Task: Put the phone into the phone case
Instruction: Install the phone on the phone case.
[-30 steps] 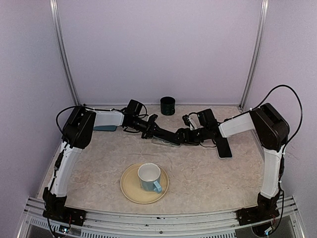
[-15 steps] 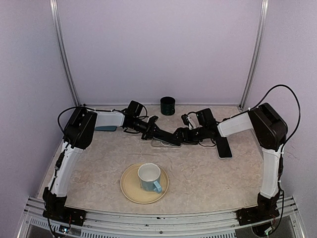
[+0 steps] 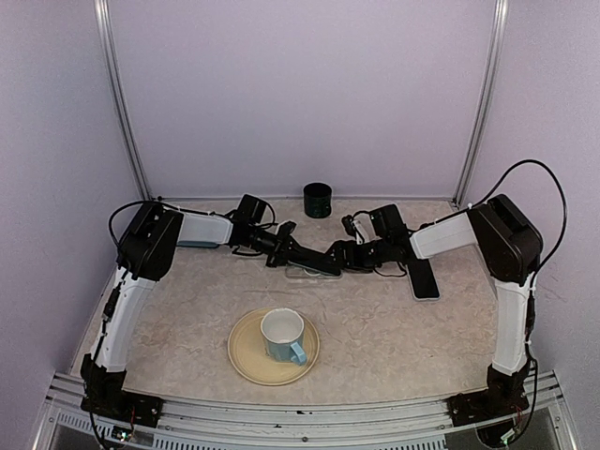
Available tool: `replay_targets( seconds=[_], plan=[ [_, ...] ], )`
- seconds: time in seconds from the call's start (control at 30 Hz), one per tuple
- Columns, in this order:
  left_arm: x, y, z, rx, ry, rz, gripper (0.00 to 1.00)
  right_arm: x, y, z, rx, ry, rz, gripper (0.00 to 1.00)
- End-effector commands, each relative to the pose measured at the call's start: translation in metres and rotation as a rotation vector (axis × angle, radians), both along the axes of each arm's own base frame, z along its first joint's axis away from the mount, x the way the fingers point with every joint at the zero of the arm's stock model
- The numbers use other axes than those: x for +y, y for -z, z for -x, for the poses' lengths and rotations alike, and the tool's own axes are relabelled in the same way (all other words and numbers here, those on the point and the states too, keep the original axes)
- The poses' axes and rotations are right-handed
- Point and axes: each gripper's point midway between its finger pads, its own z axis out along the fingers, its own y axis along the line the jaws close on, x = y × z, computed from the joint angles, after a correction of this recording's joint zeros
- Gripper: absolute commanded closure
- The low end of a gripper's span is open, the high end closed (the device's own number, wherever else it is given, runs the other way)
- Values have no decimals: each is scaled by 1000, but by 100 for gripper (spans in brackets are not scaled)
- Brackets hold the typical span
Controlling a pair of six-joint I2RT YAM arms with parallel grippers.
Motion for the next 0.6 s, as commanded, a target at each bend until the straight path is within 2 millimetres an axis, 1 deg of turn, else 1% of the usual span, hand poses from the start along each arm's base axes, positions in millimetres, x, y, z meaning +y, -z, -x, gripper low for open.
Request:
replay_targets(
  seconds=[0.0,0.2,0.37,0.57],
  plan=[
    [9,25,-5,33,-105,-99,100,22,4,25,43,-58,-23,0],
    [8,22,-4,41,-130,-85,100,28,5,37,66,-73,-18,0],
    [9,18,-6,29,-144,-91,100,18,5,39,68,-42,30,0],
    [9,15,-2,23,-116,-83,100,5,6,39,56,-9,93,0]
  ],
)
